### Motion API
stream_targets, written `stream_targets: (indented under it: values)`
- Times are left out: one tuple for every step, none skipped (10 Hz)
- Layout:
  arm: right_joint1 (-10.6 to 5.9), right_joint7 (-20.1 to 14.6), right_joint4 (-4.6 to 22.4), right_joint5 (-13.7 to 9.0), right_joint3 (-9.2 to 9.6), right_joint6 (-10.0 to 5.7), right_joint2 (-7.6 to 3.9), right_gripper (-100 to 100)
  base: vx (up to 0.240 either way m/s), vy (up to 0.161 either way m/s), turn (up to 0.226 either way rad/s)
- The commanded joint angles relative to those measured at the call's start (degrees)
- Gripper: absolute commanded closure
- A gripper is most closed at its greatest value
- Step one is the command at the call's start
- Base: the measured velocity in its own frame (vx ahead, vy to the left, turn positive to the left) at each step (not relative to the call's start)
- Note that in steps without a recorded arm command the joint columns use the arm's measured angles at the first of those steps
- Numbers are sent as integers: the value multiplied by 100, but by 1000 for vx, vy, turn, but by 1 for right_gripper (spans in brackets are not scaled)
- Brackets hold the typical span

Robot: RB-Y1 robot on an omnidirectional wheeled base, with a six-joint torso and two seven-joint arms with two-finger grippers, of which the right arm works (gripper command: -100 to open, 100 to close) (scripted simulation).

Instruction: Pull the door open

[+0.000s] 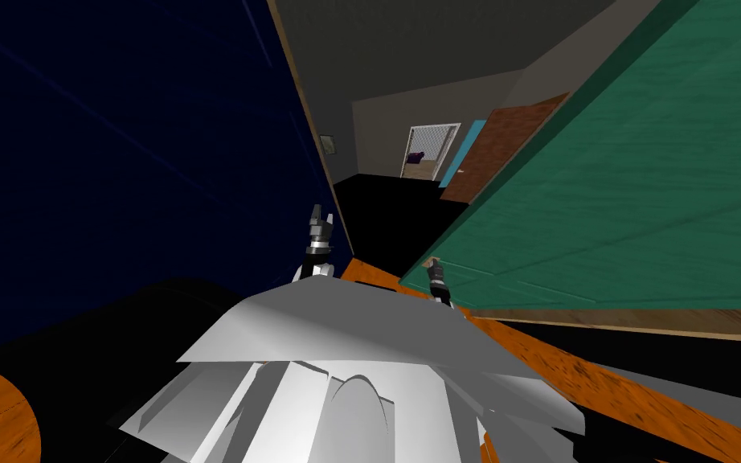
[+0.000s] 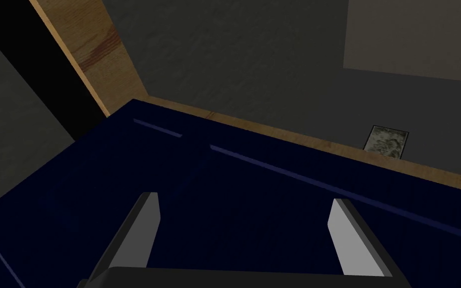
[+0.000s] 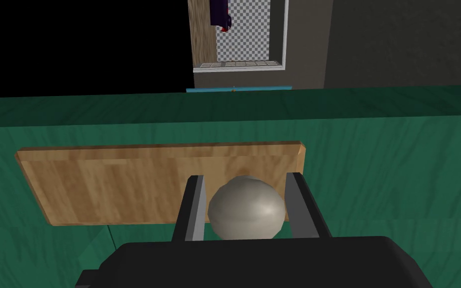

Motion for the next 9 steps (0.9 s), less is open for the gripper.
stream_targets:
  values:
    - [59, -116, -43, 51, 90, -54, -64, 100, -220, -74, 112]
    - [82, -175, -53, 79, 139, -83, -102, 100, -218, -74, 108]
    - [111, -249, -66, 114, 199, -118, -148, 100, -204, -35, 88]
    - [129, -296, -74, 136, 238, -141, -178, 100, -199, -13, 63]
    - [108, -254, -54, 125, 218, -118, -151, 100, -91, -4, 8]
    - [196, -365, -58, 179, 306, -223, -224, 100, -129, -45, 80]
    - [241, -429, -70, 210, 355, -293, -275, 100, -196, -65, 112]
    - [293, -501, -83, 244, 410, -371, -332, 100, -204, -64, 98]
    - [347, -577, -97, 281, 468, -454, -392, 100, -209, -75, 103]
